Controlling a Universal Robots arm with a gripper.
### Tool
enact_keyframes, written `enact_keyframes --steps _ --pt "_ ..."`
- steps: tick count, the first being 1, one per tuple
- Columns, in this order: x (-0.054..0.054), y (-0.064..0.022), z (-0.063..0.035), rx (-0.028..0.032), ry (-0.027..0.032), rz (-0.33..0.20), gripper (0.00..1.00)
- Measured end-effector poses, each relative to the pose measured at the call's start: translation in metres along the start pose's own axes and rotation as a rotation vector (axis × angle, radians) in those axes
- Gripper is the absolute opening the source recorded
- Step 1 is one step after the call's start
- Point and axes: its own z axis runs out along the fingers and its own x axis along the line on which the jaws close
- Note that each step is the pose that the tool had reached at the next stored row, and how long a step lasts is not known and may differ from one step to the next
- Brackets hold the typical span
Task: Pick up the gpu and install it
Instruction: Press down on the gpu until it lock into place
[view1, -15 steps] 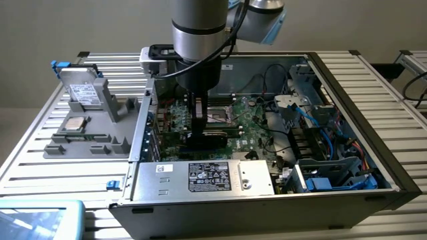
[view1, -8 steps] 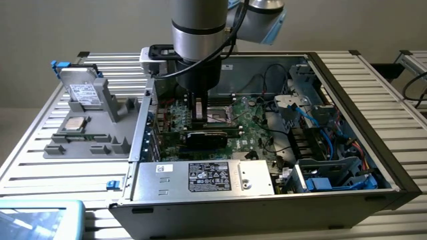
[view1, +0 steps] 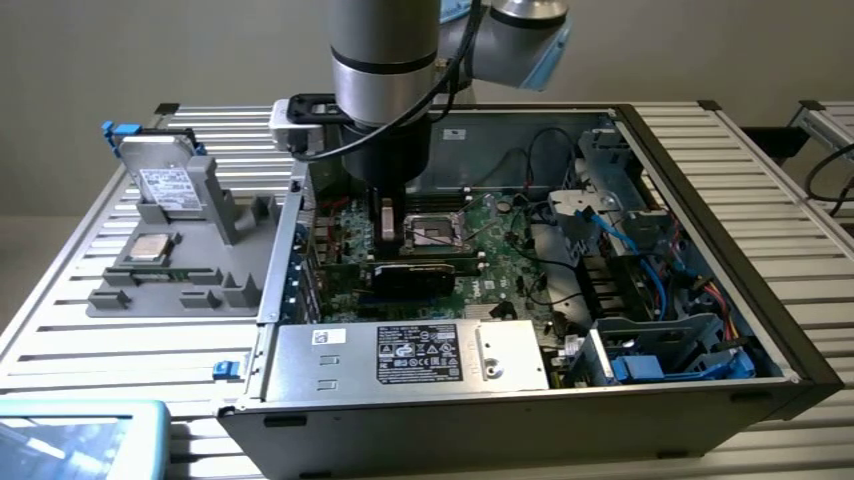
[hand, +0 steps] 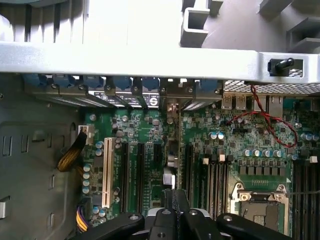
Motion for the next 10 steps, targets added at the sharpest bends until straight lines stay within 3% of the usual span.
enact_keyframes --steps 10 --pt "-0.006 0.0136 0.0103 0.0271 0.0030 0.002 0.12"
